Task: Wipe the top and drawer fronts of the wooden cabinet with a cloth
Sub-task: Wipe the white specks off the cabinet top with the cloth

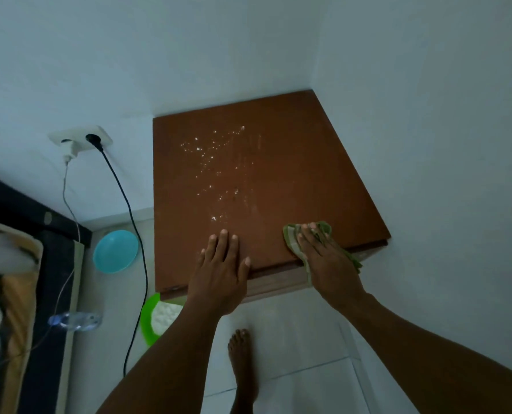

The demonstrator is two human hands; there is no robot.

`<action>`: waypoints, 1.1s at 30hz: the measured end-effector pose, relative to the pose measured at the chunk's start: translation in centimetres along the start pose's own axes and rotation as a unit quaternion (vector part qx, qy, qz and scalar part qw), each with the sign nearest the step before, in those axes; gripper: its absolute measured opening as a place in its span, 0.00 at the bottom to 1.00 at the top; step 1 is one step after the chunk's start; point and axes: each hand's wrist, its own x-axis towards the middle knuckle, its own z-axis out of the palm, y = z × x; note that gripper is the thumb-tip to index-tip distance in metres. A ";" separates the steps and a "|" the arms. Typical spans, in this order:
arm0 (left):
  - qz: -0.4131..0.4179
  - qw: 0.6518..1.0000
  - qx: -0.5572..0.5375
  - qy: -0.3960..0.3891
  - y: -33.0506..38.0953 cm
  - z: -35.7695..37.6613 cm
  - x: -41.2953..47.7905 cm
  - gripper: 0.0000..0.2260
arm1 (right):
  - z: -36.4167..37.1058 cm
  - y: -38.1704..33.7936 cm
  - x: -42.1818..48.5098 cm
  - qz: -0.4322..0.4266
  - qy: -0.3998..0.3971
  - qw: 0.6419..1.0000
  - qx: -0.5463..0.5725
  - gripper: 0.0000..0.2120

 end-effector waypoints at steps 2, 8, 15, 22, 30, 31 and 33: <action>-0.003 1.000 -0.001 0.002 -0.9 -0.7 0.6 0.30 | 0.0 -0.3 1.9 -0.003 0.013 1.000 0.001 0.23; 0.002 1.000 0.001 0.008 -4.2 -3.7 5.9 0.31 | 0.0 -1.4 13.0 -0.007 -0.002 1.000 -0.007 0.24; 0.023 1.000 0.016 0.006 -8.7 -8.7 15.0 0.30 | 2.1 -2.2 28.7 0.008 -0.031 0.999 -0.001 0.26; 0.052 0.998 0.005 0.045 -12.0 -11.6 22.7 0.29 | 4.5 -1.3 42.2 0.027 -0.065 0.997 0.044 0.23; 0.059 0.991 0.003 0.118 -12.7 -9.5 23.6 0.32 | 7.7 0.0 43.7 0.040 -0.164 0.984 -0.058 0.33; 0.060 0.991 0.004 0.123 -12.7 -9.5 23.6 0.33 | 7.8 0.0 43.7 0.038 -0.168 0.983 -0.063 0.33; 0.061 0.991 0.008 0.119 -12.7 -9.6 23.6 0.33 | 7.8 0.0 43.3 0.037 -0.173 0.982 -0.063 0.32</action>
